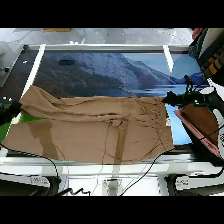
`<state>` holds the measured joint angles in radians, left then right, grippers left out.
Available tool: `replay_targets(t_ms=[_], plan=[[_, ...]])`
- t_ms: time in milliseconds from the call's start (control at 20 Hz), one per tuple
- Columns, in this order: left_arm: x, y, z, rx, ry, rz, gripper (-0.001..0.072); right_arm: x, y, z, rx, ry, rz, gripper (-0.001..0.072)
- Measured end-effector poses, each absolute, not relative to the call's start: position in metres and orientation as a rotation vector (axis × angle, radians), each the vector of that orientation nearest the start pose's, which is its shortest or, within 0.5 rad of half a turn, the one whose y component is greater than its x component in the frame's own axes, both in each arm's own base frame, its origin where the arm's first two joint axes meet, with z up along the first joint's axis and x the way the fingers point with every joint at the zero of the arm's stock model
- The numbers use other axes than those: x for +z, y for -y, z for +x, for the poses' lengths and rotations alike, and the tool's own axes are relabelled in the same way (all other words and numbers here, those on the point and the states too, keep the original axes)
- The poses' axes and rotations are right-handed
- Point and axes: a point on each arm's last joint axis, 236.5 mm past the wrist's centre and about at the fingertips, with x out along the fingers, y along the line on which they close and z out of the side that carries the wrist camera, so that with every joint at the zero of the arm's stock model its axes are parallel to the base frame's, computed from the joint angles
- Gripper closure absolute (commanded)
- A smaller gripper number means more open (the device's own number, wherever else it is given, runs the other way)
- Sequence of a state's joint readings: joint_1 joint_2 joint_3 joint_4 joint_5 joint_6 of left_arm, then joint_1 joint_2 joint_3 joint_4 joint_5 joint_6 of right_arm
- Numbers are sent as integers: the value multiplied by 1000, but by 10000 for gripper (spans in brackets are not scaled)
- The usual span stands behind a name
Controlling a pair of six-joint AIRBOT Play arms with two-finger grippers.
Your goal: Fold the clothes and pants, and hang the long-sleeved shirts on hangers.
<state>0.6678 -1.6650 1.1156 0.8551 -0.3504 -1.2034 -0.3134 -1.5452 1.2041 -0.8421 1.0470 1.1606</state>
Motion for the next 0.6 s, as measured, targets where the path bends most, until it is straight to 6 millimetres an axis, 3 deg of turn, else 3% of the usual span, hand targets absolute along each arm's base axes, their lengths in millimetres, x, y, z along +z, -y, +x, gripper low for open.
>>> replay_targets(t_ms=[150,350,450,600], plan=[[-55,-291,461,524,-626,-614,698,-26,11,465,202,-1070,576,684],[0,-295,490,471,-540,-565,699,-17,42,498,50,-918,611,684],[22,-287,506,434,-510,-540,699,-9,60,514,-28,-828,629,684],[28,-260,521,359,-546,-500,699,3,86,532,-120,-710,640,684]])
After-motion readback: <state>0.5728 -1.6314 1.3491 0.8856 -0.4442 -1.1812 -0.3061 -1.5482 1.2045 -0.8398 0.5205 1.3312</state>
